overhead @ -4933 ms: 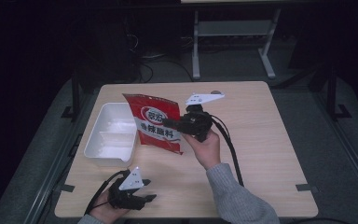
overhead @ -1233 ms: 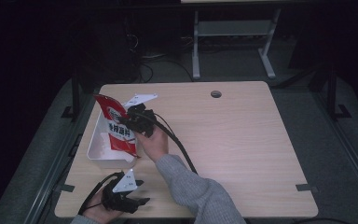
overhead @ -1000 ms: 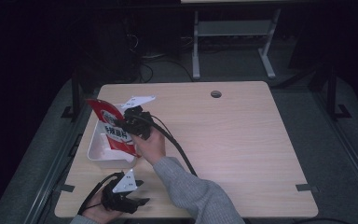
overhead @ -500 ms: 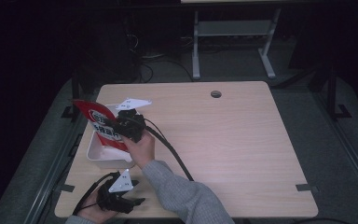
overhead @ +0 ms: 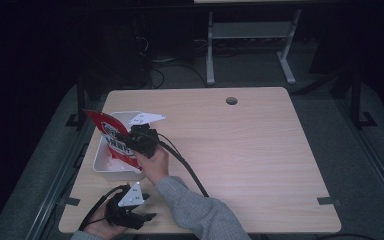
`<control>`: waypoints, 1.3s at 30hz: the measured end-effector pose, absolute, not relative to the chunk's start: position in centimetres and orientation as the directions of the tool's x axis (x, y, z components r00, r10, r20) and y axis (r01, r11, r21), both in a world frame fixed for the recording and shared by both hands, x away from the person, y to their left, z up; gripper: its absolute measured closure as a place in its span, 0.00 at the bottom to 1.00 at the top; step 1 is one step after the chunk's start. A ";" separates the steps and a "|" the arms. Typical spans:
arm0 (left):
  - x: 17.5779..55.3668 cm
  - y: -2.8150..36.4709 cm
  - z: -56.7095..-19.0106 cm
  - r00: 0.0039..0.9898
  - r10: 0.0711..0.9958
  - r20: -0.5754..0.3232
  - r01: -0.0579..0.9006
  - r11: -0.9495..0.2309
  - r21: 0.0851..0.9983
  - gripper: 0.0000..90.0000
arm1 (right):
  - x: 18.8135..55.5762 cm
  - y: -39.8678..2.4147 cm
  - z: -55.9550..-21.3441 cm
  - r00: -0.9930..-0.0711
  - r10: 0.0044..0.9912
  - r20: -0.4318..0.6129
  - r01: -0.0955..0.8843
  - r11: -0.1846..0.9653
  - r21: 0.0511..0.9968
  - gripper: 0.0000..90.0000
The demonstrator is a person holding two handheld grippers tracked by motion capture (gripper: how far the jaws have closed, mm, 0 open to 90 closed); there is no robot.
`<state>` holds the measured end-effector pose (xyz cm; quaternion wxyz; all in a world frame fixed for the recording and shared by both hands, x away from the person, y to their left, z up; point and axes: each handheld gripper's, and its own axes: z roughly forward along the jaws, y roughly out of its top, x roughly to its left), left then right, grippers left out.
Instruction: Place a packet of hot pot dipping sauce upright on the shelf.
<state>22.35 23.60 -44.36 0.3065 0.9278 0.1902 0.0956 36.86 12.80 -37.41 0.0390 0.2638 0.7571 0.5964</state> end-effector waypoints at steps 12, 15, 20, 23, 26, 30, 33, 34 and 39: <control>22.4 23.6 -44.4 0.906 0.419 0.060 0.300 -0.736 0.606 0.39 | 36.6 12.3 -37.4 -0.890 0.396 0.228 0.333 0.221 0.917 0.99; 22.4 23.5 -44.5 0.906 0.419 0.058 0.301 -0.735 0.607 0.39 | 36.5 12.1 -37.5 -0.895 0.384 0.227 0.332 0.233 0.914 0.99; 22.4 23.5 -44.5 0.908 0.415 0.061 0.298 -0.739 0.604 0.39 | 36.3 11.8 -37.9 -0.900 0.370 0.231 0.334 0.245 0.910 0.99; 22.5 23.5 -44.5 0.908 0.414 0.062 0.297 -0.742 0.601 0.39 | 36.2 11.6 -38.0 -0.903 0.361 0.234 0.335 0.249 0.909 0.99; 22.5 23.5 -44.5 0.908 0.414 0.061 0.298 -0.742 0.600 0.39 | 36.1 11.6 -38.2 -0.906 0.348 0.240 0.337 0.254 0.907 0.99; 22.5 23.5 -44.5 0.908 0.415 0.060 0.299 -0.741 0.601 0.39 | 35.9 11.7 -38.3 -0.912 0.334 0.237 0.331 0.261 0.907 0.99; 22.5 23.5 -44.5 0.907 0.417 0.060 0.300 -0.740 0.601 0.39 | 35.8 11.7 -38.3 -0.914 0.326 0.240 0.333 0.267 0.904 0.99; 22.5 23.5 -44.5 0.907 0.417 0.060 0.300 -0.740 0.602 0.39 | 35.8 11.7 -38.3 -0.915 0.326 0.238 0.331 0.269 0.904 0.99; 22.5 23.5 -44.5 0.907 0.417 0.061 0.300 -0.739 0.603 0.39 | 35.8 11.6 -38.2 -0.916 0.334 0.221 0.321 0.280 0.905 0.95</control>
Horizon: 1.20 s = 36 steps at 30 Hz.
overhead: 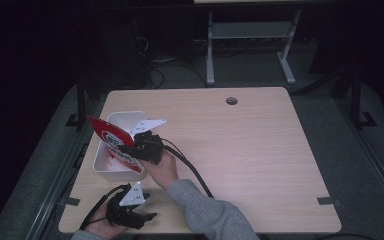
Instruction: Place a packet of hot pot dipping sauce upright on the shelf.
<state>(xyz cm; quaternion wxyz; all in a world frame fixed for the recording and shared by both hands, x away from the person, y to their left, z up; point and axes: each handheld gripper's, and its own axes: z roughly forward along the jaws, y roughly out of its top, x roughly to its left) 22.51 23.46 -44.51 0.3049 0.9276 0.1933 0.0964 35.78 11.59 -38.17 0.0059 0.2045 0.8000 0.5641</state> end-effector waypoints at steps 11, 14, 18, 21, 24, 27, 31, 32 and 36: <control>22.5 23.3 -44.5 0.904 0.422 0.063 0.302 -0.736 0.606 0.38 | 36.2 10.6 -37.9 -0.912 0.335 0.237 0.340 0.291 0.894 0.76; 22.5 23.3 -44.5 0.904 0.422 0.063 0.301 -0.736 0.606 0.38 | 36.2 10.4 -37.8 -0.911 0.336 0.237 0.341 0.295 0.892 0.71; 22.6 23.3 -44.6 0.905 0.421 0.063 0.301 -0.737 0.606 0.38 | 36.4 10.0 -37.8 -0.908 0.339 0.247 0.352 0.296 0.888 0.68; 22.6 23.3 -44.6 0.905 0.421 0.064 0.300 -0.737 0.605 0.38 | 36.6 9.7 -37.8 -0.905 0.343 0.252 0.360 0.300 0.883 0.66; 22.6 23.3 -44.6 0.905 0.421 0.064 0.300 -0.737 0.605 0.38 | 36.8 9.4 -37.9 -0.901 0.348 0.259 0.370 0.303 0.879 0.63; 22.6 23.2 -44.6 0.904 0.422 0.062 0.302 -0.736 0.606 0.38 | 36.8 9.2 -37.9 -0.901 0.346 0.261 0.371 0.306 0.877 0.62; 22.6 23.2 -44.6 0.904 0.424 0.063 0.303 -0.735 0.607 0.38 | 36.9 8.8 -37.9 -0.898 0.350 0.266 0.379 0.310 0.872 0.60; 22.6 23.2 -44.6 0.903 0.424 0.063 0.302 -0.735 0.608 0.38 | 36.9 8.7 -37.9 -0.898 0.352 0.266 0.380 0.312 0.871 0.59; 22.6 23.2 -44.6 0.903 0.426 0.064 0.303 -0.734 0.608 0.37 | 37.0 8.1 -37.9 -0.897 0.354 0.266 0.383 0.317 0.868 0.58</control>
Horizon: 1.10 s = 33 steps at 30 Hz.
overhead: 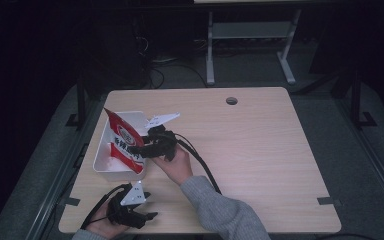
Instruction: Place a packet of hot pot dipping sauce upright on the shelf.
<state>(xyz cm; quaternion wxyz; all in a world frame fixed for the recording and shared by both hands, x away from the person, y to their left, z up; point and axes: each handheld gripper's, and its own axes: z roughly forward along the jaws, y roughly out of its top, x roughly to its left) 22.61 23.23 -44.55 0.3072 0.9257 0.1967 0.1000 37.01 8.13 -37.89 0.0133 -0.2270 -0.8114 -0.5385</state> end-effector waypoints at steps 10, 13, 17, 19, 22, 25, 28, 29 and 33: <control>22.7 23.2 -44.5 0.900 0.430 0.070 0.302 -0.731 0.613 0.37 | 37.0 6.2 -37.6 -0.895 0.359 0.264 0.390 0.344 0.854 0.55; 22.7 23.2 -44.4 0.900 0.429 0.075 0.298 -0.733 0.611 0.37 | 37.0 5.4 -37.4 -0.894 0.362 0.264 0.392 0.346 0.852 0.54; 22.8 23.1 -44.4 0.898 0.435 0.072 0.303 -0.727 0.616 0.36 | 36.8 4.4 -37.3 -0.893 0.367 0.261 0.393 0.353 0.849 0.54; 22.8 23.1 -44.4 0.898 0.435 0.074 0.301 -0.727 0.617 0.36 | 36.8 3.8 -37.2 -0.891 0.371 0.262 0.396 0.354 0.847 0.53; 22.8 23.1 -44.4 0.897 0.436 0.075 0.301 -0.725 0.620 0.36 | 36.6 2.9 -37.2 -0.887 0.378 0.265 0.404 0.355 0.843 0.53; 22.8 23.0 -44.3 0.896 0.436 0.079 0.298 -0.725 0.621 0.36 | 36.5 2.0 -37.2 -0.886 0.381 0.265 0.405 0.356 0.842 0.52; 22.9 23.0 -44.3 0.896 0.437 0.078 0.299 -0.724 0.622 0.36 | 36.2 0.9 -37.3 -0.884 0.387 0.262 0.407 0.362 0.838 0.52; 22.9 22.9 -44.3 0.896 0.437 0.078 0.298 -0.723 0.623 0.36 | 36.2 0.6 -37.3 -0.883 0.389 0.263 0.409 0.363 0.837 0.52; 23.0 22.8 -44.4 0.895 0.440 0.077 0.300 -0.721 0.625 0.36 | 36.0 -0.7 -37.4 -0.875 0.401 0.272 0.423 0.358 0.833 0.51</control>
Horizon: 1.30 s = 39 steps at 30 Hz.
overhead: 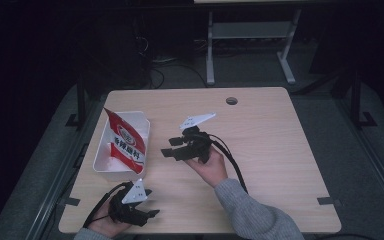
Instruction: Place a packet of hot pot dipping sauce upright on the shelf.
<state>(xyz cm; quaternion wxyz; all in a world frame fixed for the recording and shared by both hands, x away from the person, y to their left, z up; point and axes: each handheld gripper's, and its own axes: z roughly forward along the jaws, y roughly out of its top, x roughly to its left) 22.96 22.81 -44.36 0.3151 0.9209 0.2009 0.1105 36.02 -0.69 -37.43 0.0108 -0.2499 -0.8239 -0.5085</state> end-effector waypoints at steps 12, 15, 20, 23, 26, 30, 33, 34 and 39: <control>23.1 22.7 -44.3 0.895 0.440 0.076 0.300 -0.719 0.627 0.36 | 35.5 -3.8 -37.8 -0.859 0.425 0.286 0.447 0.349 0.824 0.49; 23.2 22.7 -44.4 0.894 0.441 0.077 0.301 -0.718 0.628 0.36 | 35.4 -4.5 -37.8 -0.856 0.431 0.287 0.451 0.350 0.821 0.49; 23.2 22.6 -44.3 0.893 0.445 0.071 0.305 -0.712 0.632 0.35 | 35.1 -5.8 -37.9 -0.849 0.442 0.290 0.459 0.345 0.818 0.48; 23.2 22.6 -44.3 0.892 0.445 0.072 0.303 -0.711 0.634 0.35 | 34.9 -6.5 -38.1 -0.844 0.446 0.298 0.466 0.335 0.819 0.48; 23.2 22.6 -44.2 0.892 0.446 0.073 0.302 -0.709 0.637 0.35 | 34.7 -7.2 -38.2 -0.841 0.451 0.298 0.469 0.337 0.816 0.48; 23.3 22.5 -44.1 0.891 0.450 0.069 0.302 -0.698 0.649 0.35 | 34.3 -8.6 -38.6 -0.833 0.459 0.308 0.481 0.327 0.813 0.47; 23.3 22.4 -44.1 0.892 0.447 0.072 0.298 -0.700 0.649 0.35 | 33.9 -9.7 -38.9 -0.825 0.470 0.315 0.492 0.321 0.809 0.47; 23.3 22.4 -44.1 0.892 0.447 0.070 0.300 -0.699 0.649 0.35 | 33.8 -10.1 -39.1 -0.821 0.473 0.320 0.497 0.316 0.808 0.47; 23.3 22.1 -44.1 0.894 0.443 0.067 0.298 -0.699 0.651 0.35 | 33.2 -11.9 -39.6 -0.805 0.489 0.337 0.521 0.307 0.797 0.46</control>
